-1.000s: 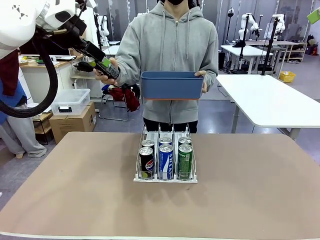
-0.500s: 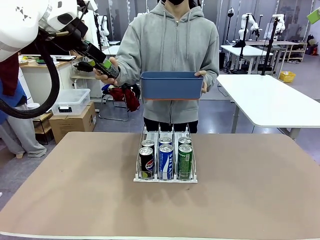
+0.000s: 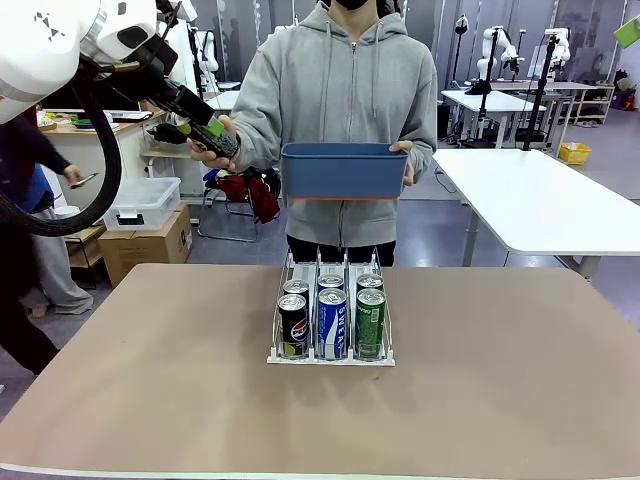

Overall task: Fill the beverage cans into the dispenser.
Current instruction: Pick up the Pepsi coke handed by the human.

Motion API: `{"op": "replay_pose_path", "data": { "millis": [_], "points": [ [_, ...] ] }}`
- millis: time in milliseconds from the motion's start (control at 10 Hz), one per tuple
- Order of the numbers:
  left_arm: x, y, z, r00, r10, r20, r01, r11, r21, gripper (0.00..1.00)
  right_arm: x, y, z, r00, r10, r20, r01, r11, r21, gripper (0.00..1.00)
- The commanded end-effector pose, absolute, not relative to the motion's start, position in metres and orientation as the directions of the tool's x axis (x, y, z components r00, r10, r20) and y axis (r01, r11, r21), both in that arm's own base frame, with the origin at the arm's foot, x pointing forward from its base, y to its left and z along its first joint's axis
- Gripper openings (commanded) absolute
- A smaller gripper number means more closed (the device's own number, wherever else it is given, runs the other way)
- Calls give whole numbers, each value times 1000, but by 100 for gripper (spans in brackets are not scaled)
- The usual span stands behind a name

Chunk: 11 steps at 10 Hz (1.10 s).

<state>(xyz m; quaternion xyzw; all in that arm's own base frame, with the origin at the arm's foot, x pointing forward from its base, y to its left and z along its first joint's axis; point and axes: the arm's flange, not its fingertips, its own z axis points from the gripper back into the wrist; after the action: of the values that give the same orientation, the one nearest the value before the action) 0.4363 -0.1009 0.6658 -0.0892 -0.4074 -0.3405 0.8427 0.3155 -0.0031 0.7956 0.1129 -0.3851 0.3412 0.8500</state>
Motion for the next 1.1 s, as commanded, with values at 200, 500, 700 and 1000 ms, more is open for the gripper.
{"op": "replay_pose_path", "data": {
  "millis": [200, 500, 700, 1000],
  "points": [
    [433, -98, 664, 454, -493, 742, 613, 777, 142, 20, 315, -3, 795, 473, 493, 730, -670, 739, -65, 100],
    [432, -95, 662, 470, -498, 729, 582, 796, 169, 0, 315, -3, 795, 473, 493, 730, -670, 739, -65, 100],
    [430, -94, 663, 472, -508, 721, 579, 795, 181, 1, 315, -3, 795, 473, 493, 730, -670, 739, -65, 100],
    [429, -91, 666, 469, -510, 721, 558, 804, 206, 0, 315, -3, 795, 473, 493, 730, -670, 739, -65, 100]
  ]
}}
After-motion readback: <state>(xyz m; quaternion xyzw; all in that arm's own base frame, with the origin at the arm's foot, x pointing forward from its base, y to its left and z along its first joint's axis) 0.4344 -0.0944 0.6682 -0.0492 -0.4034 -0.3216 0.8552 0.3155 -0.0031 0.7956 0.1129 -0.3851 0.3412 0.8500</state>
